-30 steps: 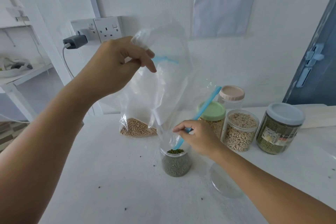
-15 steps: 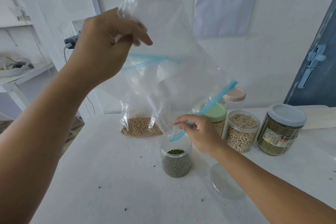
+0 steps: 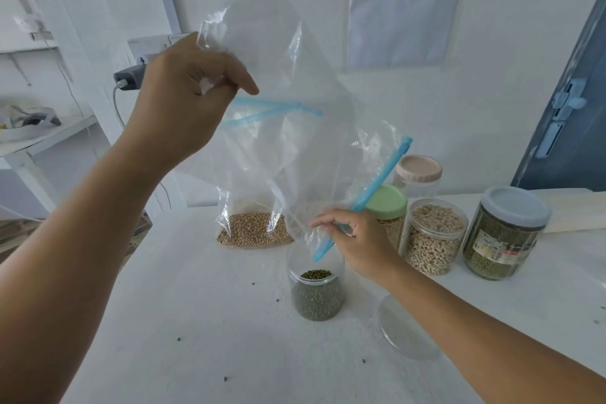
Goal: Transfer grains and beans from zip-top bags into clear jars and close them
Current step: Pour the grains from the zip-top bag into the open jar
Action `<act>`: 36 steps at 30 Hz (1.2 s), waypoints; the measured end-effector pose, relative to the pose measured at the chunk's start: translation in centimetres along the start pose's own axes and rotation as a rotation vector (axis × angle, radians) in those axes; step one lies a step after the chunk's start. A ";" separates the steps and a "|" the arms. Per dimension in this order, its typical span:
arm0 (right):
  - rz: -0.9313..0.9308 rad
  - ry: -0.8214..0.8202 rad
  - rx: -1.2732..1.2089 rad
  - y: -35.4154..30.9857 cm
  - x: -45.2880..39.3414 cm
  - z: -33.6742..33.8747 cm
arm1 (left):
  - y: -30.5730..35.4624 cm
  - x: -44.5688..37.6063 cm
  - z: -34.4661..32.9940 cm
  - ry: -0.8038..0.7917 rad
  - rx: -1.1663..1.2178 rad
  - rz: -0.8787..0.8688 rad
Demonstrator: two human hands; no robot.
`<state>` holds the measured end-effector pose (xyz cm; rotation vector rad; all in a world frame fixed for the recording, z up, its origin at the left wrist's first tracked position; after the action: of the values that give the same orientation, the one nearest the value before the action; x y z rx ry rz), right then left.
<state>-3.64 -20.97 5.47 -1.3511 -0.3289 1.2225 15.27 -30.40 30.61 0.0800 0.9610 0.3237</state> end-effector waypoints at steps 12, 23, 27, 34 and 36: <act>-0.140 0.140 -0.227 0.0 -0.4 2.1 | -9.8 7.8 -0.3 0.054 0.206 0.534; -0.098 0.183 -0.218 -6.3 -3.1 6.1 | -9.8 15.2 -0.7 0.048 0.412 0.887; -0.133 0.149 -0.183 -5.4 -1.9 6.4 | -8.3 17.5 -3.1 -0.182 0.307 0.882; -0.118 0.096 -0.209 -6.0 -0.6 8.5 | -2.8 16.1 -2.4 -0.279 -0.136 0.750; -0.079 0.072 -0.254 -7.2 -0.7 9.4 | 0.6 13.8 -1.9 -0.257 -0.113 0.650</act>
<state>-7.95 -14.68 14.57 -1.5803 -0.4943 1.0897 20.89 -25.76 18.78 0.3257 0.6381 0.9415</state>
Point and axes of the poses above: each hand's wrist, its own x-axis away from the middle knuckle, its own z-axis out of the back of the hand, y = z × x, the point moved 10 cm from there along -x, towards the middle knuckle, and after that the axes turned 8 degrees about -x, right-handed, at the moved point
